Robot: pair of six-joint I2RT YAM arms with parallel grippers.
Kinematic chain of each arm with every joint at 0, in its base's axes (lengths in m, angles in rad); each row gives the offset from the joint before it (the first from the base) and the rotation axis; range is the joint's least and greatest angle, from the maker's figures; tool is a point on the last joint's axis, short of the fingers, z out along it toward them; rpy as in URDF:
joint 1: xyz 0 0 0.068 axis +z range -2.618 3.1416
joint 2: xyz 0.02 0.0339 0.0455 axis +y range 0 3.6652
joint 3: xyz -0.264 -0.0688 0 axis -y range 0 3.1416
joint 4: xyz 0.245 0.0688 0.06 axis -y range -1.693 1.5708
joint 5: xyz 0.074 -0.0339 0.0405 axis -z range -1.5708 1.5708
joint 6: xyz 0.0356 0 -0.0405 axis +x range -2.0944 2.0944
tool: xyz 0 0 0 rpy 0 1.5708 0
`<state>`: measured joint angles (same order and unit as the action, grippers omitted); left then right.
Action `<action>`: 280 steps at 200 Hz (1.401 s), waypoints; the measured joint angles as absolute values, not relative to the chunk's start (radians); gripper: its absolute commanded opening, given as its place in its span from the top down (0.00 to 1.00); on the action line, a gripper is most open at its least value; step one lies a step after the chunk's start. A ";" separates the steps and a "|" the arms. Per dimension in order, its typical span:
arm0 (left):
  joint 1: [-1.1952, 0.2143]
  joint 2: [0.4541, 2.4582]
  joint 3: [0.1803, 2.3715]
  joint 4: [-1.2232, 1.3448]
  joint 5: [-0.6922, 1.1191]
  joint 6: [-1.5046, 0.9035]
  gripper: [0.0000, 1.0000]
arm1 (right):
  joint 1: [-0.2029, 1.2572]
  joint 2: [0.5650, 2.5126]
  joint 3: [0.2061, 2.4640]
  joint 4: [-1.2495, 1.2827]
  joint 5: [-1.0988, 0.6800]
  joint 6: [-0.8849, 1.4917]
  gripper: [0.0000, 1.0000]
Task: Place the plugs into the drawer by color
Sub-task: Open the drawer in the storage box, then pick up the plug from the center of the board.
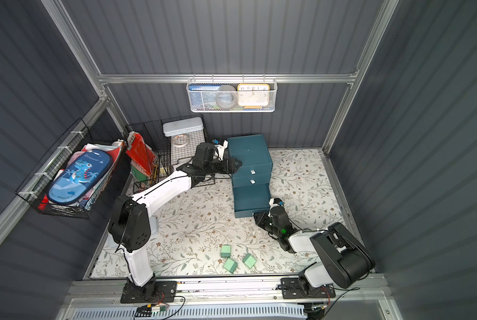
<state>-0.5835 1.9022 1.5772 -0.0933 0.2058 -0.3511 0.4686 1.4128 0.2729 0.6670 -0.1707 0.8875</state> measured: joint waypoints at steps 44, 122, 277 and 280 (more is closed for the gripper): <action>-0.583 1.903 1.576 -0.089 0.205 -0.352 0.20 | 0.549 1.085 0.330 0.275 -0.159 0.778 0.47; -0.583 1.903 1.576 -0.086 0.208 -0.355 0.20 | 1.145 0.796 0.464 -0.493 0.158 0.742 0.34; -0.583 1.900 1.561 -0.065 0.209 -0.356 0.20 | 1.382 1.255 0.537 -0.411 0.387 0.721 0.37; -0.583 1.900 1.561 -0.064 0.209 -0.356 0.20 | 1.382 1.261 0.537 -0.410 0.390 0.718 0.38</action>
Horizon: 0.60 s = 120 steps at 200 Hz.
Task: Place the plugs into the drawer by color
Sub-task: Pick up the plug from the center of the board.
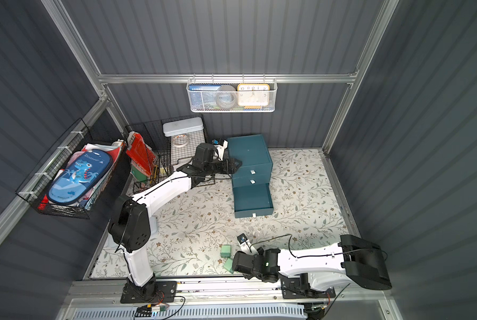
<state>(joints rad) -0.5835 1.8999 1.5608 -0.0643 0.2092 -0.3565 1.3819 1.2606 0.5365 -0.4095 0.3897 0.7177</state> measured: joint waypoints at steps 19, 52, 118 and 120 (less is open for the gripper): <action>-0.583 1.900 1.561 -0.065 0.209 -0.356 0.20 | 1.380 1.284 0.537 -0.402 0.401 0.730 0.39; -0.583 1.900 1.561 -0.065 0.209 -0.357 0.20 | 1.374 1.296 0.537 -0.408 0.408 0.773 0.40; -0.583 1.900 1.561 -0.065 0.209 -0.358 0.20 | 1.222 1.127 0.546 -0.458 0.438 0.753 0.59; -0.583 1.900 1.561 -0.065 0.209 -0.358 0.20 | 1.206 1.118 0.549 -0.458 0.439 0.743 0.59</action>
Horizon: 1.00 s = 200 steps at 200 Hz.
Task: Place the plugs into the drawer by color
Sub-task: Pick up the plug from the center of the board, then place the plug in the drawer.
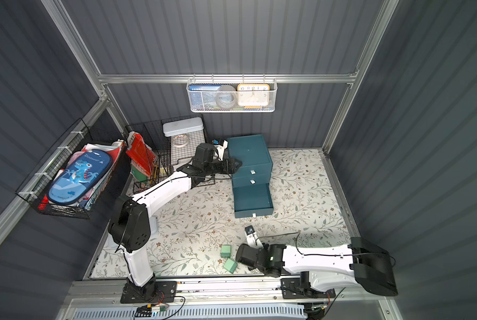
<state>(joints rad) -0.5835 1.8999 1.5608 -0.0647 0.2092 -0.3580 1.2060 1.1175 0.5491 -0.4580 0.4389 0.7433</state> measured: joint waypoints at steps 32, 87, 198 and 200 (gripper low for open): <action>-0.583 1.900 1.561 -0.065 0.209 -0.358 0.20 | 0.899 1.043 0.675 -0.435 0.400 0.560 0.59; -0.583 1.900 1.559 -0.064 0.210 -0.358 0.20 | 0.485 1.356 0.934 -0.322 0.212 0.264 0.59; -0.583 1.900 1.559 -0.064 0.215 -0.358 0.20 | 0.453 1.533 0.963 -0.342 0.122 0.185 0.56; -0.583 1.900 1.559 -0.064 0.215 -0.358 0.20 | 0.453 1.536 0.962 -0.344 0.124 0.186 0.56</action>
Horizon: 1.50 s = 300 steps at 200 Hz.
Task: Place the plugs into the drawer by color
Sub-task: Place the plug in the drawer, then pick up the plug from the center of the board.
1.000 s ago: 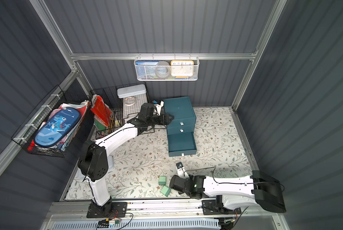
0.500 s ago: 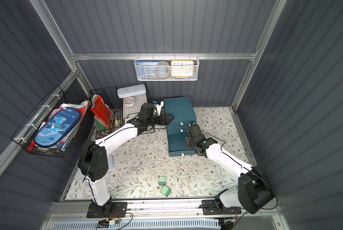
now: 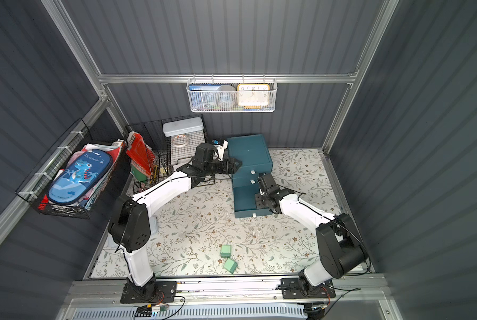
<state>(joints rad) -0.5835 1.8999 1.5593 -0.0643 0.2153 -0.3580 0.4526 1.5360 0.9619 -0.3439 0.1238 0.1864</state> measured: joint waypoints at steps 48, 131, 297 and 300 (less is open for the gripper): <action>-0.583 1.900 1.559 -0.064 0.216 -0.358 0.20 | 0.453 1.597 0.960 -0.355 0.150 0.198 0.50; -0.583 1.900 1.556 -0.060 0.216 -0.358 0.19 | 0.451 1.618 0.989 -0.398 0.169 0.212 0.33; -0.583 1.900 1.556 -0.060 0.209 -0.357 0.19 | 1.185 1.439 0.673 -0.157 0.154 0.402 0.25; -0.583 1.900 1.556 -0.060 0.209 -0.357 0.19 | 1.185 1.448 0.673 -0.154 0.154 0.405 0.25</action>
<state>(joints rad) -0.5827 1.8999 1.5562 -0.0605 0.2092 -0.3569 1.1854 1.4483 0.6731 -0.1539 0.1535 0.4046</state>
